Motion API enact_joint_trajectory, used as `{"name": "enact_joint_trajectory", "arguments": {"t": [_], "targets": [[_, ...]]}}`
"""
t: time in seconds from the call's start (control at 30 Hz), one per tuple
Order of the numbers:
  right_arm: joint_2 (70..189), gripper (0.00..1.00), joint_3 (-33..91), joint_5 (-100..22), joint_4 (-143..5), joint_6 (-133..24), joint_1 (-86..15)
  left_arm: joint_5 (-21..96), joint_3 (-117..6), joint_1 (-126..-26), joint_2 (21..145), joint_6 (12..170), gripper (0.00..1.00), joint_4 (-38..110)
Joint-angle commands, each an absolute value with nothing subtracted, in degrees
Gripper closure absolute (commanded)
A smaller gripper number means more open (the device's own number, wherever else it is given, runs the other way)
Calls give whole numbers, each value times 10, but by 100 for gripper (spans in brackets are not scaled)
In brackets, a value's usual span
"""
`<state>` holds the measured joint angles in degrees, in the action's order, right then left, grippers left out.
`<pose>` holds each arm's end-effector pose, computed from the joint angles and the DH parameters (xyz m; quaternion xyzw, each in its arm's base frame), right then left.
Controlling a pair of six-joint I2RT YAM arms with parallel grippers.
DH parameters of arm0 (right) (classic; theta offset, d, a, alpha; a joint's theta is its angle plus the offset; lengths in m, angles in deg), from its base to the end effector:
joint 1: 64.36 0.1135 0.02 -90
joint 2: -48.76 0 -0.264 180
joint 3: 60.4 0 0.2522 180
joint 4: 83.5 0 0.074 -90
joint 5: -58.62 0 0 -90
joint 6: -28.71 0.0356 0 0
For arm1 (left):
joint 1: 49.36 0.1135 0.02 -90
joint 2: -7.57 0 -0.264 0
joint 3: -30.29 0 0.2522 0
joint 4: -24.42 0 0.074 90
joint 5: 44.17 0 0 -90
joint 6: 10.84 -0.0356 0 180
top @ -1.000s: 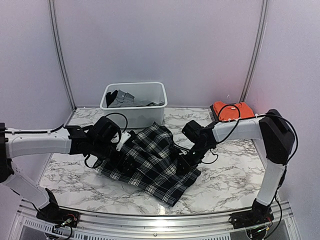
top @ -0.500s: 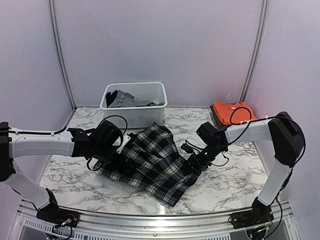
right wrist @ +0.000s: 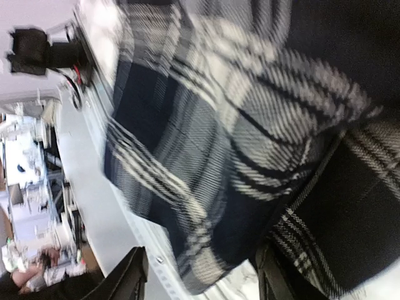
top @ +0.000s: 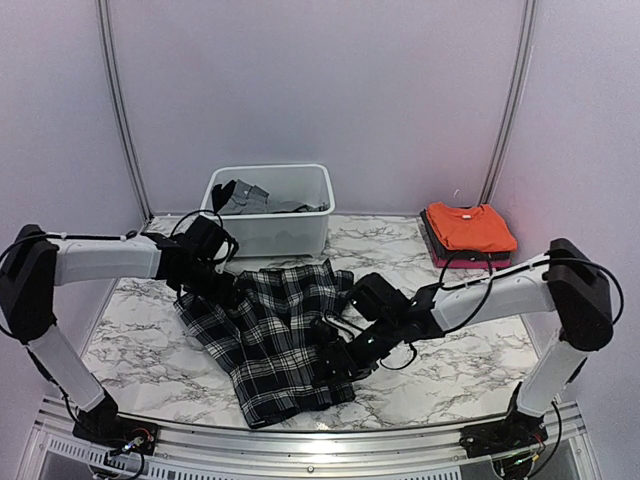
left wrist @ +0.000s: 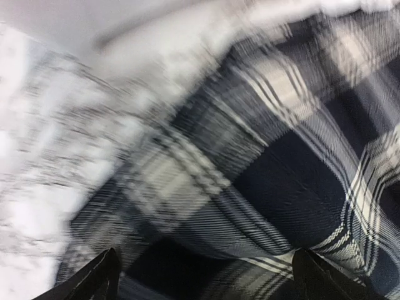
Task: Fold and stack the mixed laundry pile
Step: Adjust the rectangle-folded skirt at the center of the board.
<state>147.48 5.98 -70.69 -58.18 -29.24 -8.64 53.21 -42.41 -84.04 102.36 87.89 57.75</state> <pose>0.1658 0.2833 0.1537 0.2772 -0.8660 -0.4146 0.0349 0.2804 -0.1884 0.1917 0.1953 0.9328 -0.0526 0.2983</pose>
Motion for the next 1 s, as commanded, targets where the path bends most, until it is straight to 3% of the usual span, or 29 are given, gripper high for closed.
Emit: {"name": "enact_joint_trajectory", "arguments": {"t": [0.0,0.27,0.43,0.67,0.97], "targets": [[1356,41,69,-632,-600,-202,-103,555,-446,-827,891,927,1,583],[1256,39,-60,-637,-563,-234,-217,393,-384,-846,736,1133,1,567],[1321,40,-57,-676,-574,-282,-224,537,-400,-1023,747,1240,1,642],[1390,44,-61,-704,-638,-288,-227,615,-469,-1190,913,1376,7,659],[1470,59,-42,-747,-683,-282,-226,608,-648,-1224,1128,1419,26,744]]}}
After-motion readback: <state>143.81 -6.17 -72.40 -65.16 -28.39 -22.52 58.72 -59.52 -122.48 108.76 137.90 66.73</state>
